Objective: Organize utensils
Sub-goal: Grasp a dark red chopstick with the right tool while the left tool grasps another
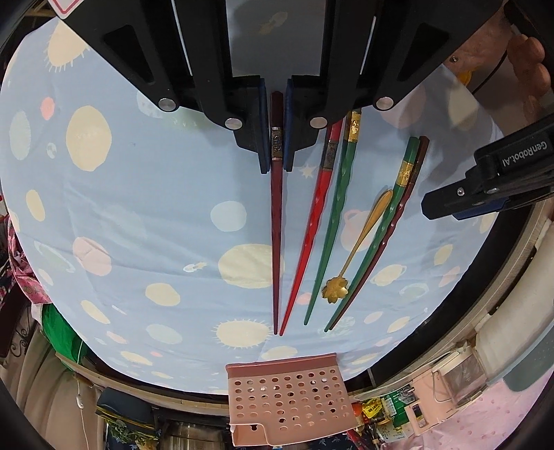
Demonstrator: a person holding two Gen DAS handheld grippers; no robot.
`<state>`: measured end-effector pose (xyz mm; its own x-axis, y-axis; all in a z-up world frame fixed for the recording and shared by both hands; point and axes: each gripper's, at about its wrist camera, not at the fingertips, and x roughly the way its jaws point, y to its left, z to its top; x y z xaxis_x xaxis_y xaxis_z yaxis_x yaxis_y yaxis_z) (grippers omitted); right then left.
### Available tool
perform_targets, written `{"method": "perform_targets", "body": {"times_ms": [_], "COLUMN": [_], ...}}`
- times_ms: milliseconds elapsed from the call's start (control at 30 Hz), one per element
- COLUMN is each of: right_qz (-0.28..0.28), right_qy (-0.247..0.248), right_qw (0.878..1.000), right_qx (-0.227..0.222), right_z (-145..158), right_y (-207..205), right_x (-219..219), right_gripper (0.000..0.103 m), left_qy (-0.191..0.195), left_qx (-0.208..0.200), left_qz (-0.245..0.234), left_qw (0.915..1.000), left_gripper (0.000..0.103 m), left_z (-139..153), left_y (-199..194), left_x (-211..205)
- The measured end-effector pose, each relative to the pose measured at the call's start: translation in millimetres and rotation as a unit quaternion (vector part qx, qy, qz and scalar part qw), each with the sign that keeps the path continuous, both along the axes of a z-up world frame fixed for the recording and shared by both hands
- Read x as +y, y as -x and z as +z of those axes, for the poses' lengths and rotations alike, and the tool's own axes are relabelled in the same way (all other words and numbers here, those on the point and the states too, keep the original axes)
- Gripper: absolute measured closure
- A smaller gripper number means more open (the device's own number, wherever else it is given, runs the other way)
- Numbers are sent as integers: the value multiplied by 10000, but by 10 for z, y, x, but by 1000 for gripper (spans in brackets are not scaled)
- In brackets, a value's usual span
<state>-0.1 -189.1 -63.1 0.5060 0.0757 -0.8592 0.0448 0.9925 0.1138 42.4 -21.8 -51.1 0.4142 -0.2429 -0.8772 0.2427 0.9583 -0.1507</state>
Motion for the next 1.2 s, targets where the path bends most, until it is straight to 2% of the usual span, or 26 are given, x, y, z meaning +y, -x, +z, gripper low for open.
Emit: {"method": "perform_targets", "body": {"times_ms": [300,533,800,900,967,1200], "right_qz": [-17,-22,-17,-15,-23,-45], "right_qy": [-60,-67,-59,-49,-62,-90], "right_qw": [10000,10000,10000,10000,10000,9999], "right_qx": [2,1,1,0,-5,-79], "right_z": [-4,-7,-10,-10,-9,46], "right_y": [9,12,15,19,21,36], "right_x": [-11,-11,-8,-9,-10,-21], "right_gripper": [96,96,96,96,96,96], "left_qy": [-138,-223,-284,-249,-214,-116], "left_qx": [183,124,115,125,149,162], "left_qz": [-55,-31,-116,-99,-117,-165], "left_qw": [9997,9997,9995,9996,9996,9997], "left_gripper": [55,56,67,79,94,96], "left_z": [-156,-169,-174,-173,-173,-137], "left_y": [-6,15,89,101,88,77], "left_x": [-44,-14,-8,3,5,5]}}
